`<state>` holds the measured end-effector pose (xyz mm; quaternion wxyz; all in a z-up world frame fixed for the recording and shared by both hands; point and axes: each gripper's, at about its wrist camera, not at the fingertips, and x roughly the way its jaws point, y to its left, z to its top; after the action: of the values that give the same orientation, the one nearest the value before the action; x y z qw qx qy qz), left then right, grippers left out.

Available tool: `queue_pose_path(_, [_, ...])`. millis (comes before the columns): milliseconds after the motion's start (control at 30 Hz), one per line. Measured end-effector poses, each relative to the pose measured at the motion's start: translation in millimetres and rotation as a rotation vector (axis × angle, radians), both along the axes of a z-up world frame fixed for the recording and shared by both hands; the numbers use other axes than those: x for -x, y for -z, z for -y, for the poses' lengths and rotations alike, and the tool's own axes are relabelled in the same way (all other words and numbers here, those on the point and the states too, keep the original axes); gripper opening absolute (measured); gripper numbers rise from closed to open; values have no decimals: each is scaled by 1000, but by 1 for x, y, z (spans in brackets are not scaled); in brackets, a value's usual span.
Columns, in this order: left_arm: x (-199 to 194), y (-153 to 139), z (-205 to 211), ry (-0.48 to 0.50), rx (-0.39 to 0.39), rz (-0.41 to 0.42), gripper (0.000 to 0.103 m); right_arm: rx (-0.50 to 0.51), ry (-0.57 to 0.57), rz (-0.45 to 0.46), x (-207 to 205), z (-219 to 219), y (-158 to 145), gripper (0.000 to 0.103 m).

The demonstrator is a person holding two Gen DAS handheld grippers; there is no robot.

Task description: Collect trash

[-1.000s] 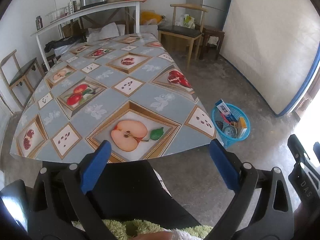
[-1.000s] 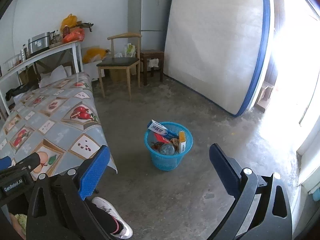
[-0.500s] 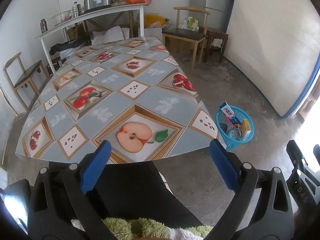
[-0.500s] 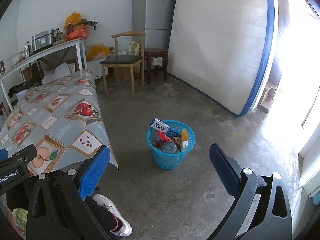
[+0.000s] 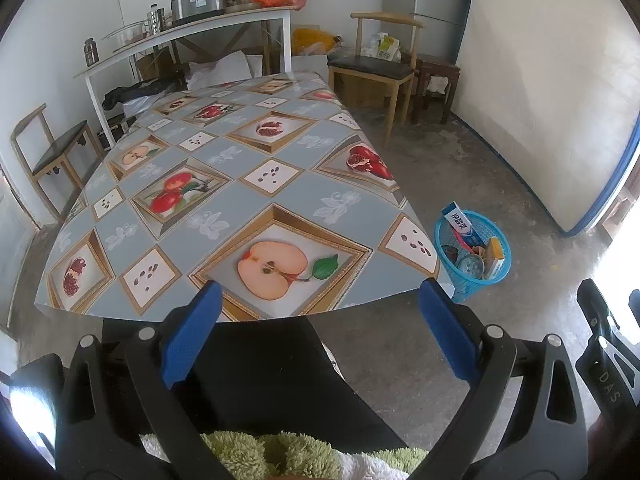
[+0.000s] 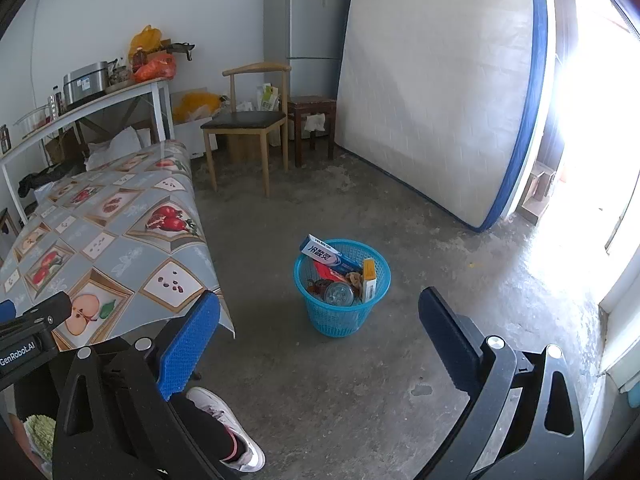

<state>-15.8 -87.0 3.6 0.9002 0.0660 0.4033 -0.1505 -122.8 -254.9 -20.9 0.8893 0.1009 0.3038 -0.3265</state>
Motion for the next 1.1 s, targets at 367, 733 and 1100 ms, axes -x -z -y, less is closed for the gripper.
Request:
queue_pose_path(367, [1, 1, 1, 0, -4, -2, 95, -1, -2, -1, 0, 0, 0, 97])
queue_pose_path(733, [2, 1, 1, 1, -4, -6, 95, 0, -3, -3, 0, -1, 0, 97])
queue_pose_path(1100, [2, 4, -1, 5, -5, -15, 95, 2, -6, -5, -1, 0, -1, 97])
